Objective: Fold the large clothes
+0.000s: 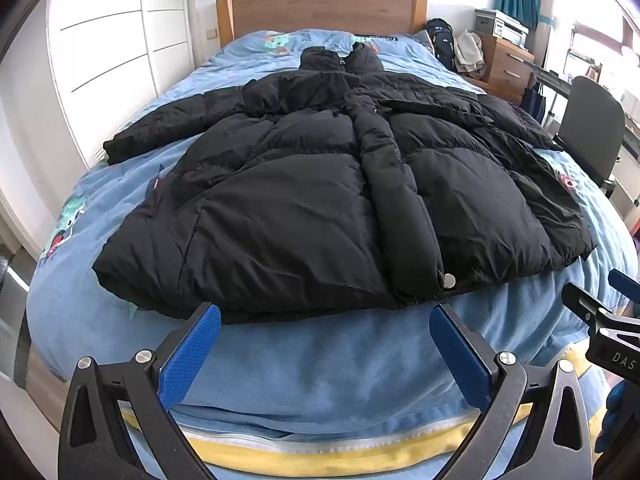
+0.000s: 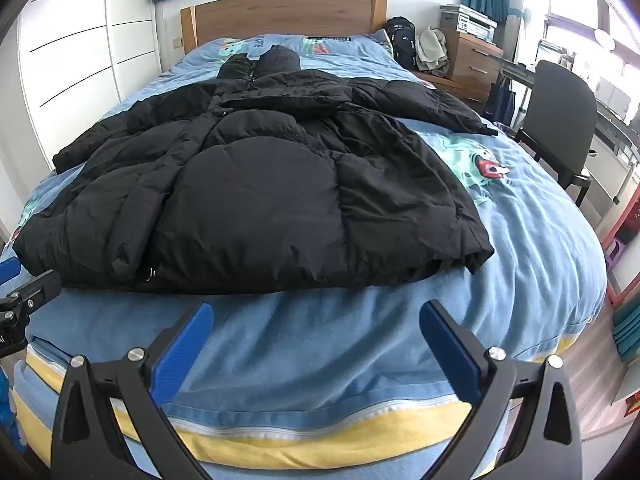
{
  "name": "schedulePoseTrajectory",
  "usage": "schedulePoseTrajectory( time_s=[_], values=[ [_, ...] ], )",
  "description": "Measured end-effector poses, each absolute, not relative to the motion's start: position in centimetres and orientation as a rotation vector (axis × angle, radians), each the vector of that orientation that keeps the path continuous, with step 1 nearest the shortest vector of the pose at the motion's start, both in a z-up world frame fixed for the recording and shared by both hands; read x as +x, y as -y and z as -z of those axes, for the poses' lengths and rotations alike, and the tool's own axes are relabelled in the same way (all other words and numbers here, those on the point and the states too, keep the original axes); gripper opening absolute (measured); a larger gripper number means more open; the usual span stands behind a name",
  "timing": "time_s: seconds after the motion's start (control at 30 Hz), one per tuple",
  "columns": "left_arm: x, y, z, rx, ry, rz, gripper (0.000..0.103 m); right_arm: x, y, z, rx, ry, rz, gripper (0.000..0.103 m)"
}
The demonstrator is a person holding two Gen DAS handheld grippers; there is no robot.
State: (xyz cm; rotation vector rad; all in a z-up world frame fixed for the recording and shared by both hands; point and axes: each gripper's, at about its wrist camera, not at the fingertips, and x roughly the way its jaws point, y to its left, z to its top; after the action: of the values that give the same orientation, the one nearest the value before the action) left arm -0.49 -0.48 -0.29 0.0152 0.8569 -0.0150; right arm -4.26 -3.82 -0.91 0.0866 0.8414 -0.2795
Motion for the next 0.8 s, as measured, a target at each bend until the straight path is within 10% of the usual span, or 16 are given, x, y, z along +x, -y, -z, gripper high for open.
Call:
schedulePoseTrajectory(
  time_s=[0.8],
  values=[
    [0.09,0.10,0.77,-0.005,-0.873,0.025,0.102,-4.13,3.89,1.06,0.088,-0.840,0.280,0.103]
  ],
)
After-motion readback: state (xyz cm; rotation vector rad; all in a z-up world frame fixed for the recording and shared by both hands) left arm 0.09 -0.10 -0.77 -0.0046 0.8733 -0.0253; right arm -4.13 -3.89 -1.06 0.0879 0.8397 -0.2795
